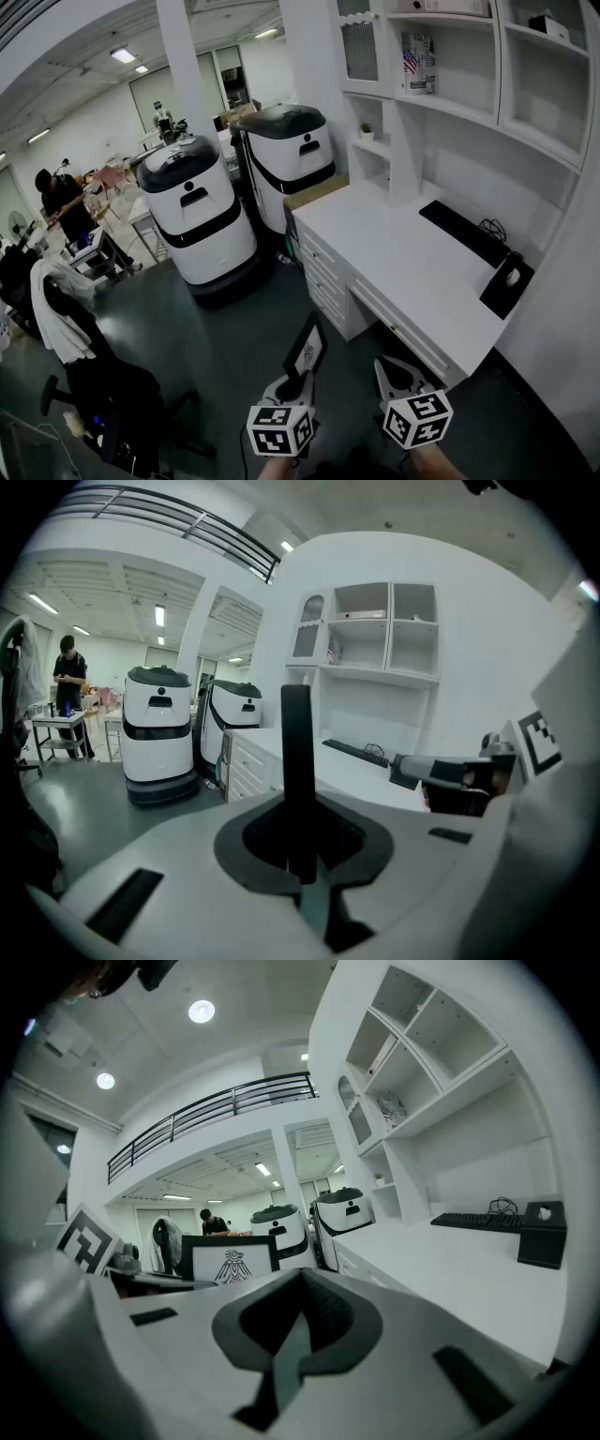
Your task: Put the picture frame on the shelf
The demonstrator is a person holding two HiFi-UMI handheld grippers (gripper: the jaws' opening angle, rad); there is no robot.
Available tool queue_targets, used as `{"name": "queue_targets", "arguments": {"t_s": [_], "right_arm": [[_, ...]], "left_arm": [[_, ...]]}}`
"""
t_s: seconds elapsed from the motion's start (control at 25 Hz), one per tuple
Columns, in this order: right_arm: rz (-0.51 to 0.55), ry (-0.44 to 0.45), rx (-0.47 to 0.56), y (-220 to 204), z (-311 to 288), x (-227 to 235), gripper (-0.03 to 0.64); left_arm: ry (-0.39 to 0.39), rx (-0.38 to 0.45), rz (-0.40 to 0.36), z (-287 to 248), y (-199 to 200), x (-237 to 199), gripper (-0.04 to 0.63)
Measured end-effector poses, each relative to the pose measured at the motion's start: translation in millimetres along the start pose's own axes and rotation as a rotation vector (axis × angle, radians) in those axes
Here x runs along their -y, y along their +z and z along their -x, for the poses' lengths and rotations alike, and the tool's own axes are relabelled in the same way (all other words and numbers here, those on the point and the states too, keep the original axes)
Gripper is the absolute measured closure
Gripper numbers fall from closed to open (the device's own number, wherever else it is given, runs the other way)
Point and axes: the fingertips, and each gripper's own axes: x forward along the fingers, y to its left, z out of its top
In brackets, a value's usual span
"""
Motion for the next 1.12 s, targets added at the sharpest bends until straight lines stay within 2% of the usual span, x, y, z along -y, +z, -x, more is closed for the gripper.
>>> {"name": "queue_targets", "arguments": {"t_s": [0.4, 0.68, 0.84, 1.12], "right_arm": [[-0.02, 0.043, 0.006, 4, -10, 9, 0.617], [-0.04, 0.06, 0.057, 21, -17, 32, 0.615], [-0.081, 0.059, 0.083, 31, -19, 44, 0.615], [-0.091, 0.052, 0.1, 43, -39, 57, 0.615]], "left_arm": [[-0.006, 0.013, 0.05, -9, 8, -1, 0.561], [-0.038, 0.057, 0.138, -25, 23, 2, 0.561], [-0.04, 0.073, 0.133, -32, 36, 2, 0.561], [-0.045, 0.065, 0.134, -59, 52, -6, 0.561]]}}
